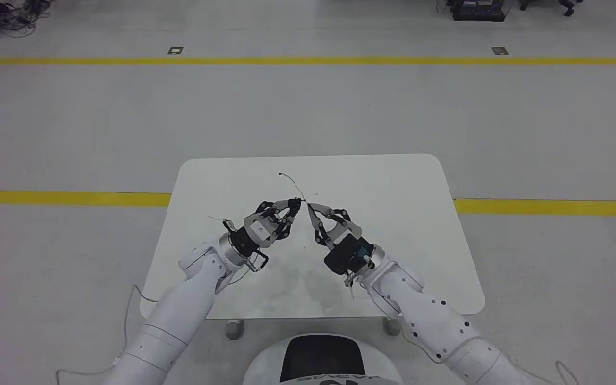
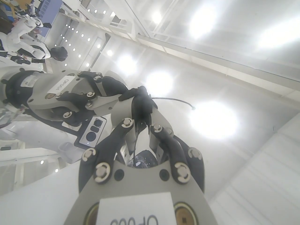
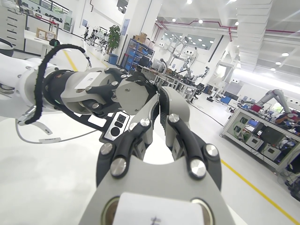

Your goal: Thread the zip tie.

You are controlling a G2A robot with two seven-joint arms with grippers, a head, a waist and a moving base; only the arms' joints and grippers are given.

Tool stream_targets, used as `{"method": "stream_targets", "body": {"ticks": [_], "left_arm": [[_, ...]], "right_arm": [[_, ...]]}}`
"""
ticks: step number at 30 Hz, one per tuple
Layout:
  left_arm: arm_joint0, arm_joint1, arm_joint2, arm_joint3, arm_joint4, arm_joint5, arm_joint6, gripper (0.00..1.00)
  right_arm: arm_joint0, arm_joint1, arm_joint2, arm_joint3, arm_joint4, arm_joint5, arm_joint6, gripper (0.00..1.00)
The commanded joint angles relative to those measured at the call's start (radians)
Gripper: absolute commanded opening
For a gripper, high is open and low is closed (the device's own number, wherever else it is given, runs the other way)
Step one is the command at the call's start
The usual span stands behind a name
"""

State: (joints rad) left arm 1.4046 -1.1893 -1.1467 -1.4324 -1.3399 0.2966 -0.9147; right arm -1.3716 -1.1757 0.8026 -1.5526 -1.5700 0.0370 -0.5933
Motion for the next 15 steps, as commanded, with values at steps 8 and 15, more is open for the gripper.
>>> {"method": "stream_targets", "body": {"ticks": [8,15], "left_arm": [[0.000,0.000,0.000,0.000,0.000,0.000,0.000,0.00],[0.000,0.000,0.000,0.000,0.000,0.000,0.000,0.00]], "right_arm": [[-0.010,0.003,0.013,0.007,0.000,0.016,0.007,0.00],[-0.021,0.006,0.029,0.005,0.000,0.016,0.011,0.00]]}}
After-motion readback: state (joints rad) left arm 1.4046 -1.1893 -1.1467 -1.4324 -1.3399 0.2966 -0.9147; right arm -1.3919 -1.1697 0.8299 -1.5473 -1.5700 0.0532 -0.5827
